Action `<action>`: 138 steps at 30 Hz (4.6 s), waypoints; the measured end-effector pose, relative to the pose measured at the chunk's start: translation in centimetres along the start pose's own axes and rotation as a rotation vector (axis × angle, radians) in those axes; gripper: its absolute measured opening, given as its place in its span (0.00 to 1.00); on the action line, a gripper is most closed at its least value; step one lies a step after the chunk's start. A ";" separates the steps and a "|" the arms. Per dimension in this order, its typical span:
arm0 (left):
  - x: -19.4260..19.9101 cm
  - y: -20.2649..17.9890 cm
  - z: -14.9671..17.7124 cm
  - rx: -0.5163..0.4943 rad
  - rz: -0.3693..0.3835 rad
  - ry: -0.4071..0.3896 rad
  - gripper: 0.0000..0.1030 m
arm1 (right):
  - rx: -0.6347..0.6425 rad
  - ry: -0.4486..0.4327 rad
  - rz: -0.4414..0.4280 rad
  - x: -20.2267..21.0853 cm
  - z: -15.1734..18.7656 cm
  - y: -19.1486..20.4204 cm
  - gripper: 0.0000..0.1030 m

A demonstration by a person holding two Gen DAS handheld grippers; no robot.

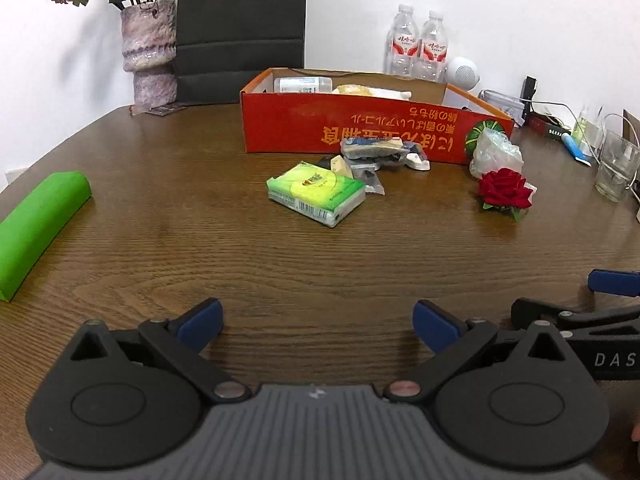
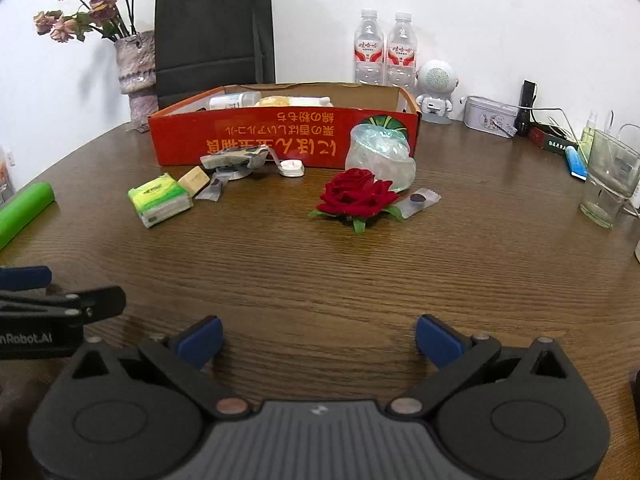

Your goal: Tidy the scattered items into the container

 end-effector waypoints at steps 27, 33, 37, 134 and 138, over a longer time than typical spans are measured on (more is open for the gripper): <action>-0.2 -0.5 0.0 -0.026 -0.013 0.007 1.00 | 0.001 0.003 0.003 -0.2 -0.1 0.1 1.00; -0.2 0.3 -4.4 -0.115 0.073 -0.131 1.00 | 0.022 -0.018 -0.007 -0.7 -1.8 -0.6 0.97; -4.4 0.4 -7.7 -0.165 0.140 -0.112 1.00 | 0.017 -0.053 -0.019 -2.3 -5.4 -1.8 0.96; -1.2 -1.1 -1.1 -0.019 -0.021 0.012 1.00 | 0.012 0.008 -0.024 -0.9 -0.7 -0.4 1.00; -1.2 -1.1 -1.1 -0.019 -0.021 0.012 1.00 | 0.005 0.004 -0.029 -0.8 -0.7 -0.4 1.00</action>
Point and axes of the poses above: each gripper's, at about its wrist camera, not at the fingertips, and x roughly against the way its jaws point, y to its left, z to its underside, the point moved 5 cm from there along -x, roughly the way its jaws point, and after that the axes turned 4 degrees about -z, right-handed, at the moved point
